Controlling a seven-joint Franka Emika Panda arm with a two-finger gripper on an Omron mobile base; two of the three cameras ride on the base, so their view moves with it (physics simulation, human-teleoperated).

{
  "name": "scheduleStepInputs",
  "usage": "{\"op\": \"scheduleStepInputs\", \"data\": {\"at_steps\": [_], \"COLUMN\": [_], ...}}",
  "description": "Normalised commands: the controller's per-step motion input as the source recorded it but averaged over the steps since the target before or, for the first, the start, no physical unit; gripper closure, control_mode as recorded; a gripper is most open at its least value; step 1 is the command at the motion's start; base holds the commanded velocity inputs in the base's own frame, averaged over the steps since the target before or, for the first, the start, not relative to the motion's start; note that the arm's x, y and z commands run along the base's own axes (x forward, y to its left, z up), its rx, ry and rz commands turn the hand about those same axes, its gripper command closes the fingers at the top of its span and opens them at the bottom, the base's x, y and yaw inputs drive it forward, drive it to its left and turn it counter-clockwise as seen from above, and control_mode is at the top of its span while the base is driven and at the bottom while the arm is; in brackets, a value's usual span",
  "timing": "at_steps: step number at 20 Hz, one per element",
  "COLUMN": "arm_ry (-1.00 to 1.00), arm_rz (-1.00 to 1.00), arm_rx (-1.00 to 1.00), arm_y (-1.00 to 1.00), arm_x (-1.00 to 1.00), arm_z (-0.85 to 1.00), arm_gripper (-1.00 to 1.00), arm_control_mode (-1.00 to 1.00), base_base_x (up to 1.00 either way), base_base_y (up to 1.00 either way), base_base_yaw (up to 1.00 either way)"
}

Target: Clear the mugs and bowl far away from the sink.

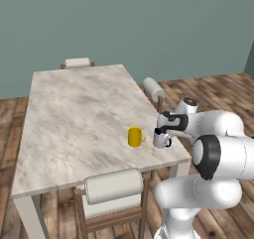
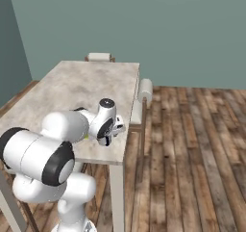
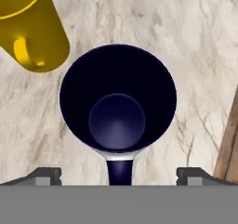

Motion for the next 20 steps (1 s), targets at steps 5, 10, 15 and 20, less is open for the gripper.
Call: {"op": "scheduleStepInputs", "data": {"at_steps": [5,10,15,20], "arm_ry": [0.02,0.01,0.07,0.02], "arm_rz": [-0.07,-0.16,-0.13,-0.15], "arm_rx": [0.02,0.0,0.0,0.01], "arm_y": [-0.03,-0.01,0.0,-0.02], "arm_x": [-0.16,-0.34,-0.51,-0.55], "arm_z": [0.8,0.97,0.78,0.43], "arm_gripper": [-1.0,-1.0,-1.0,-1.0], "arm_control_mode": [-1.0,-1.0,-1.0,-1.0], "base_base_x": [0.0,0.0,0.0,0.0], "base_base_y": [0.0,0.0,0.0,0.0], "base_base_yaw": [0.0,0.0,0.0,0.0]}}
